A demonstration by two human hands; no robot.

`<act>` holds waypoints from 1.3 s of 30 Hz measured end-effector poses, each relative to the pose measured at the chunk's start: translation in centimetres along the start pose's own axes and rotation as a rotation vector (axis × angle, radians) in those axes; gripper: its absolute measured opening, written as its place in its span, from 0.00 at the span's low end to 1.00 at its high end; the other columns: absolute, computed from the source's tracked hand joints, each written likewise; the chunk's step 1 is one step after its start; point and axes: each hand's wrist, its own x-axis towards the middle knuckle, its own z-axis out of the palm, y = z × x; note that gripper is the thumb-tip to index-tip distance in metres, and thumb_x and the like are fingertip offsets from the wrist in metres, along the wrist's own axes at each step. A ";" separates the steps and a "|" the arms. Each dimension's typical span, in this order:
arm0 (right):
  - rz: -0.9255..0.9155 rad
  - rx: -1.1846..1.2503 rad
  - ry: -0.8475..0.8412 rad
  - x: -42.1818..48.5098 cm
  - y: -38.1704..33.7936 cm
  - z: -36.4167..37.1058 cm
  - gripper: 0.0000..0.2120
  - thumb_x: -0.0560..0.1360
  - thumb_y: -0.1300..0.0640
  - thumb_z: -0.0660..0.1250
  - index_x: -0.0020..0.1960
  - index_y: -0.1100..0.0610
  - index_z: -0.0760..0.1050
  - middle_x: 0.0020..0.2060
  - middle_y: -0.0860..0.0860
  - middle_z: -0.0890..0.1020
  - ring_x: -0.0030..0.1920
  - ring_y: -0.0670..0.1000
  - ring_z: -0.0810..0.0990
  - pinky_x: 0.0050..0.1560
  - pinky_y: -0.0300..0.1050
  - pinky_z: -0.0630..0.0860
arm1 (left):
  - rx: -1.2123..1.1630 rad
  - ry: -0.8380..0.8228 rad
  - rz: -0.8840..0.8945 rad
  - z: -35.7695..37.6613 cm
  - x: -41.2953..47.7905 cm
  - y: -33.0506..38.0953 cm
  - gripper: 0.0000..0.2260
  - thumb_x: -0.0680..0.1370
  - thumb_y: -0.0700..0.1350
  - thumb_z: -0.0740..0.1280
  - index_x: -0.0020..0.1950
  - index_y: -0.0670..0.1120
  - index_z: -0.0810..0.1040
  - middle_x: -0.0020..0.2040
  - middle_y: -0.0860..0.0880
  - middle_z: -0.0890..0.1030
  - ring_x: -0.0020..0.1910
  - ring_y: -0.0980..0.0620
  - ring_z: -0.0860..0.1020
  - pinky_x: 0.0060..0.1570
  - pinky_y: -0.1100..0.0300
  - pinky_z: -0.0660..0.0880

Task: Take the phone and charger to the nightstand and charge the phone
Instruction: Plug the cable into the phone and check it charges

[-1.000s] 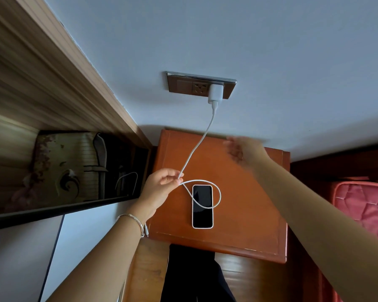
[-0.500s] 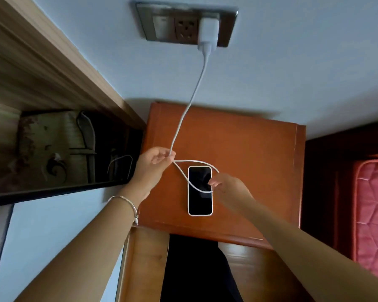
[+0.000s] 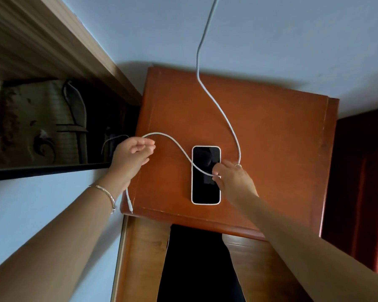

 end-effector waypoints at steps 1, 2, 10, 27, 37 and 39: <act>0.011 0.035 0.021 -0.1 0.1 -0.1 0.05 0.76 0.61 0.63 0.50 0.59 0.76 0.46 0.54 0.79 0.47 0.58 0.74 0.39 0.46 0.70 | 0.021 0.043 -0.010 -0.7 -0.1 -0.7 0.06 0.75 0.39 0.67 0.47 0.49 0.79 0.53 0.46 0.81 0.55 0.51 0.78 0.48 0.60 0.76; 0.032 0.078 0.046 -0.1 0.4 -0.4 0.04 0.75 0.61 0.64 0.49 0.59 0.76 0.45 0.54 0.80 0.47 0.58 0.74 0.39 0.48 0.72 | 0.058 0.092 -0.020 -1.3 -0.1 -1.4 0.06 0.75 0.39 0.67 0.49 0.48 0.79 0.53 0.45 0.80 0.54 0.50 0.78 0.51 0.57 0.76; 0.201 0.210 0.245 -0.5 4.7 -3.5 0.02 0.71 0.60 0.69 0.43 0.55 0.78 0.42 0.51 0.81 0.47 0.56 0.76 0.43 0.43 0.65 | 0.291 0.204 -0.159 -1.7 -1.0 -6.2 0.18 0.70 0.40 0.73 0.58 0.41 0.74 0.51 0.44 0.77 0.47 0.46 0.77 0.48 0.51 0.76; 0.541 0.079 0.181 -1.3 8.2 -3.9 0.07 0.70 0.57 0.71 0.48 0.52 0.79 0.51 0.52 0.82 0.58 0.58 0.74 0.59 0.53 0.64 | 0.751 0.003 0.243 1.8 -2.2 -5.8 0.02 0.72 0.40 0.70 0.43 0.44 0.78 0.40 0.48 0.82 0.41 0.47 0.79 0.40 0.50 0.79; 0.020 0.006 0.109 1.3 2.4 -4.9 0.23 0.72 0.63 0.65 0.67 0.54 0.70 0.65 0.54 0.74 0.67 0.58 0.69 0.66 0.56 0.61 | 0.571 -0.103 0.287 4.0 -0.5 -1.8 0.05 0.70 0.39 0.70 0.44 0.46 0.78 0.37 0.53 0.79 0.37 0.58 0.77 0.32 0.72 0.70; -0.187 -0.016 0.041 1.6 0.6 -4.6 0.25 0.73 0.64 0.63 0.69 0.54 0.68 0.67 0.52 0.73 0.70 0.55 0.66 0.69 0.56 0.57 | 0.514 -0.169 0.266 4.8 -0.4 -0.8 0.05 0.70 0.38 0.69 0.43 0.46 0.79 0.37 0.54 0.78 0.38 0.58 0.77 0.32 0.74 0.70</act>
